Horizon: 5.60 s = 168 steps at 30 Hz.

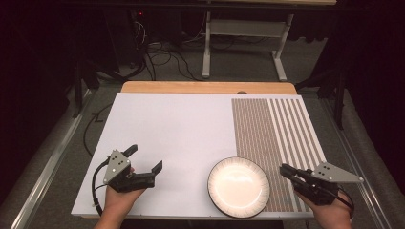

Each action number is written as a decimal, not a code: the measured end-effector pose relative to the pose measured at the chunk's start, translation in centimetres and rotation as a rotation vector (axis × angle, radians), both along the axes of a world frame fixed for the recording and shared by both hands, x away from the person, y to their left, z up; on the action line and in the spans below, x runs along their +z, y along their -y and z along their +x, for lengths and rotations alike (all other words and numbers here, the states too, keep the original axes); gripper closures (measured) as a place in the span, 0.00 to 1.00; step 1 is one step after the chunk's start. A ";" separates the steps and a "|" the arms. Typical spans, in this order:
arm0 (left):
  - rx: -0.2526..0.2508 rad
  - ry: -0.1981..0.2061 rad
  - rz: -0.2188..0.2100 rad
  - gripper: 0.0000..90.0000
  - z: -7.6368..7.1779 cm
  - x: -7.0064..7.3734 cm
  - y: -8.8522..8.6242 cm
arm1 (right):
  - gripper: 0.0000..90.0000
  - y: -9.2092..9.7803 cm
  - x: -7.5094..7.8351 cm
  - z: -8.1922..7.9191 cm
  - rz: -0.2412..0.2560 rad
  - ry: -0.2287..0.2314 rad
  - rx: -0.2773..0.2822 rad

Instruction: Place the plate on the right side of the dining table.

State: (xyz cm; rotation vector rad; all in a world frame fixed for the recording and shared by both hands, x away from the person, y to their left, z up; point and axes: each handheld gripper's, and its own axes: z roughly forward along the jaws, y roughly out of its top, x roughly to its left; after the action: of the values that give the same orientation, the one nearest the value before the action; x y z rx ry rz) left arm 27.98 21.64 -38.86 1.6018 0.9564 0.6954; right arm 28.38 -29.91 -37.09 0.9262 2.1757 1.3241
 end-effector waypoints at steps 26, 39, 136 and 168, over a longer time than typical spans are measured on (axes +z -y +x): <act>-0.004 0.002 0.005 0.01 -0.1 0.1 0.2 | 1.00 -2.1 -1.8 0.0 -0.173 -0.157 0.134; -0.005 0.001 0.004 0.01 -0.1 0.1 0.2 | 1.00 -2.4 -1.8 -0.1 -0.191 -0.154 0.143; -0.302 -0.203 -0.027 0.01 -0.5 0.2 8.5 | 1.00 -7.0 -2.9 -0.1 -0.238 -0.183 0.257; -0.414 -0.600 -0.081 0.44 0.5 -2.0 11.9 | 1.00 -7.5 -3.0 -0.3 -0.240 -0.175 0.265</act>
State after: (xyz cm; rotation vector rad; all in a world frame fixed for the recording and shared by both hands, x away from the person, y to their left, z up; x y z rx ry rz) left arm 28.43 9.70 -40.89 1.8969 1.0040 -0.1235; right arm 28.10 -22.42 -40.14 0.7020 2.5974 1.0920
